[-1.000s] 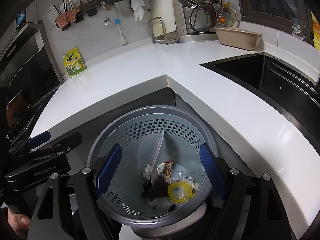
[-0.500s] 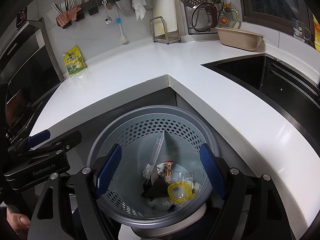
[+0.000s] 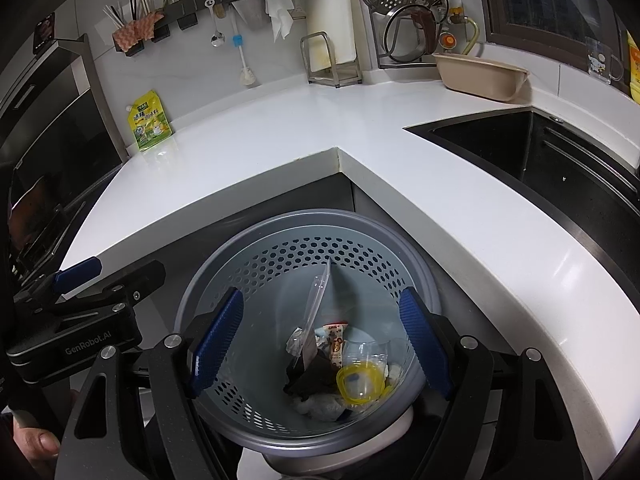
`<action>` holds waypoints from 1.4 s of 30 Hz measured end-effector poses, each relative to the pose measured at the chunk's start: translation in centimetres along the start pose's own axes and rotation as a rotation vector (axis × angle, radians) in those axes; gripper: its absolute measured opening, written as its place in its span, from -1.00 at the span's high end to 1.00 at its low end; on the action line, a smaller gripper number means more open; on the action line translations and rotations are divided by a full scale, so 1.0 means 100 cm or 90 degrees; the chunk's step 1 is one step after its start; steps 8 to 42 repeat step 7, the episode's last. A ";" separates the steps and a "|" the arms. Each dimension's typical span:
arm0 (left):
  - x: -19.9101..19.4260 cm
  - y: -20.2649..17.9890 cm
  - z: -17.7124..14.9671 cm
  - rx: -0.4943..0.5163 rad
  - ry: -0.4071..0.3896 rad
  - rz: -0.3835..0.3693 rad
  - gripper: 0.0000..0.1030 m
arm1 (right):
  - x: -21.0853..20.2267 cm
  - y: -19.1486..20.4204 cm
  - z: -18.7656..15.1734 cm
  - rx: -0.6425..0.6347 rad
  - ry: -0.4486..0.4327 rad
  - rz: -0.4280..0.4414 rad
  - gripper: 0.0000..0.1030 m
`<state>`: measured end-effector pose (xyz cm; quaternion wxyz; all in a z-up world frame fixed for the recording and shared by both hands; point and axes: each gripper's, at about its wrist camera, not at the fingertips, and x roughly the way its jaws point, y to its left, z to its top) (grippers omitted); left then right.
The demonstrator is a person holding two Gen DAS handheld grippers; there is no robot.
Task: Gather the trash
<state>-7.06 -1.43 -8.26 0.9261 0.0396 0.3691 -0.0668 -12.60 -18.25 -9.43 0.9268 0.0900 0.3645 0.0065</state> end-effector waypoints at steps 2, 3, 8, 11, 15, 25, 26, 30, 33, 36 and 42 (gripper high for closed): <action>0.000 0.000 -0.001 -0.003 0.002 0.000 -0.88 | 0.000 0.000 0.000 0.000 -0.001 -0.001 -0.49; 0.001 0.000 -0.001 -0.004 0.004 0.000 -0.88 | 0.000 0.000 0.000 0.000 -0.001 0.000 -0.49; 0.002 0.000 -0.002 -0.006 0.006 -0.001 -0.88 | 0.000 0.000 0.000 0.001 -0.001 0.000 -0.49; 0.002 0.000 -0.002 -0.006 0.006 -0.001 -0.88 | 0.000 0.000 0.000 0.001 -0.001 0.000 -0.49; 0.002 0.000 -0.002 -0.006 0.006 -0.001 -0.88 | 0.000 0.000 0.000 0.001 -0.001 0.000 -0.49; 0.002 0.000 -0.002 -0.006 0.006 -0.001 -0.88 | 0.000 0.000 0.000 0.001 -0.001 0.000 -0.49; 0.002 0.000 -0.002 -0.006 0.006 -0.001 -0.88 | 0.000 0.000 0.000 0.001 -0.001 0.000 -0.49; 0.002 0.000 -0.002 -0.006 0.006 -0.001 -0.88 | 0.000 0.000 0.000 0.001 -0.001 0.000 -0.49; 0.002 0.000 -0.002 -0.006 0.006 -0.001 -0.88 | 0.000 0.000 0.000 0.001 -0.001 0.000 -0.49; 0.002 0.000 -0.002 -0.006 0.006 -0.001 -0.88 | 0.000 0.000 0.000 0.001 -0.001 0.000 -0.49; 0.002 0.000 -0.002 -0.006 0.006 -0.001 -0.88 | 0.000 0.000 0.000 0.001 -0.001 0.000 -0.49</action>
